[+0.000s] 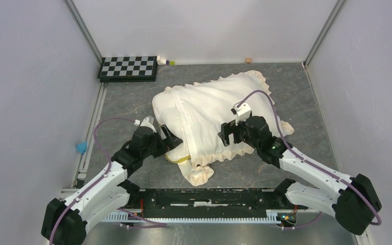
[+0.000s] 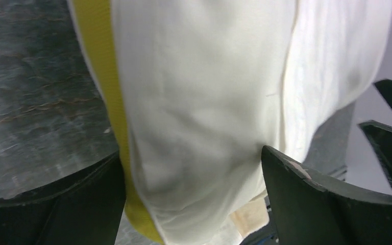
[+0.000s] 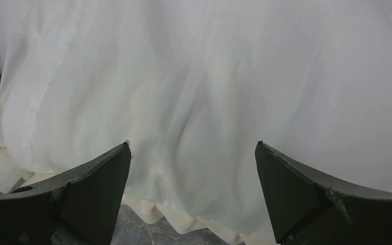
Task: Remove the pillowcase from the pillow
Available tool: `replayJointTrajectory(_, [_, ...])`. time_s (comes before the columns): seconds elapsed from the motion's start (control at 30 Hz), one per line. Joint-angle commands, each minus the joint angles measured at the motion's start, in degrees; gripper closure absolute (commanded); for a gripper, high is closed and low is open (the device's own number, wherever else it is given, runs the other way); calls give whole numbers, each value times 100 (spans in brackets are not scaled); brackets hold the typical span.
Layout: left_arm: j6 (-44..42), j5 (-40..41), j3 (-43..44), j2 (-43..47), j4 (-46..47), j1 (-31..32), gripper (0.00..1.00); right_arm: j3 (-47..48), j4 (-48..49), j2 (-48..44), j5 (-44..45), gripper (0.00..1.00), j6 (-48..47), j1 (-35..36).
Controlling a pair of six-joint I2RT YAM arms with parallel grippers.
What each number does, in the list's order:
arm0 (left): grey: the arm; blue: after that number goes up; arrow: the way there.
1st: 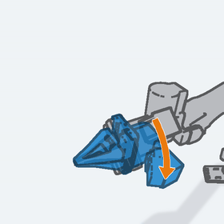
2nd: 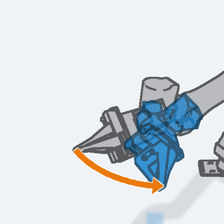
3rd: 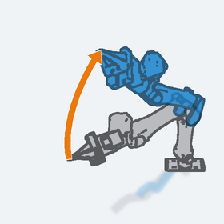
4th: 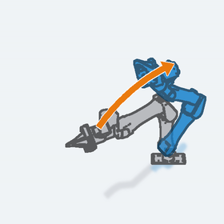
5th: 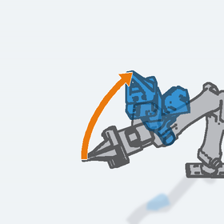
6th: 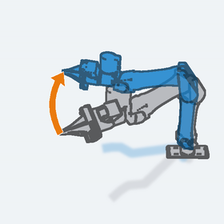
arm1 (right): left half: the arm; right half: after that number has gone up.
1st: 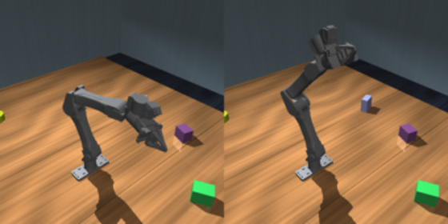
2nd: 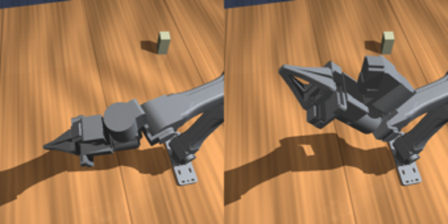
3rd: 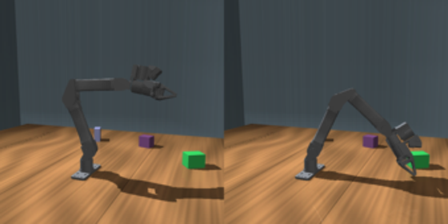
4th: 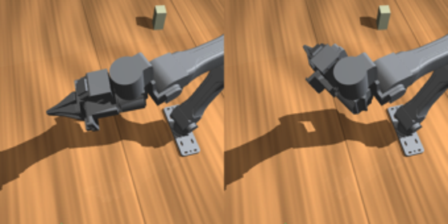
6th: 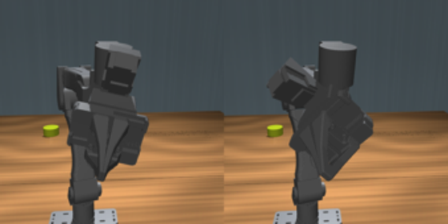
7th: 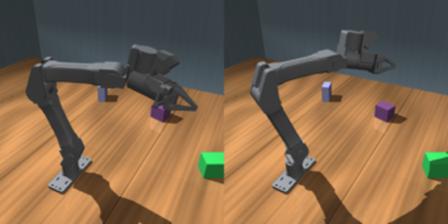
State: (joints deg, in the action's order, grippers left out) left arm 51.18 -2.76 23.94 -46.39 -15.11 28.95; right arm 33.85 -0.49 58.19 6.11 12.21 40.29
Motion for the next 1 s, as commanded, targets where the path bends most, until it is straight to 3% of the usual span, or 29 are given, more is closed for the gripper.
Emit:
replayJointTrajectory(0.0, [248,-770,-235,158,1348,-9,0,298,277,208,-532,2,72,130])
replayJointTrajectory(0.1, [369,-761,-411,131,1773,-11,1,319,329,266,-481,2,97,234])
replayJointTrajectory(0.13, [371,-761,-417,79,1815,-11,6,337,338,292,-468,2,98,262])
replayJointTrajectory(0.33, [115,-647,-126,-25,1547,-10,88,536,258,436,-401,2,48,460])
replayJointTrajectory(0.37, [158,-625,-102,23,1364,-10,97,564,227,458,-373,2,40,484])
replayJointTrajectory(0.67, [-25,-626,203,491,823,-12,98,521,274,54,608,2,-51,508])
replayJointTrajectory(0.87, [-158,-633,379,762,556,-11,98,-586,1530,-698,516,2,64,507])
replayJointTrajectory(0.97, [-228,-738,482,854,520,-12,98,-57,1029,-301,70,2,13,512])
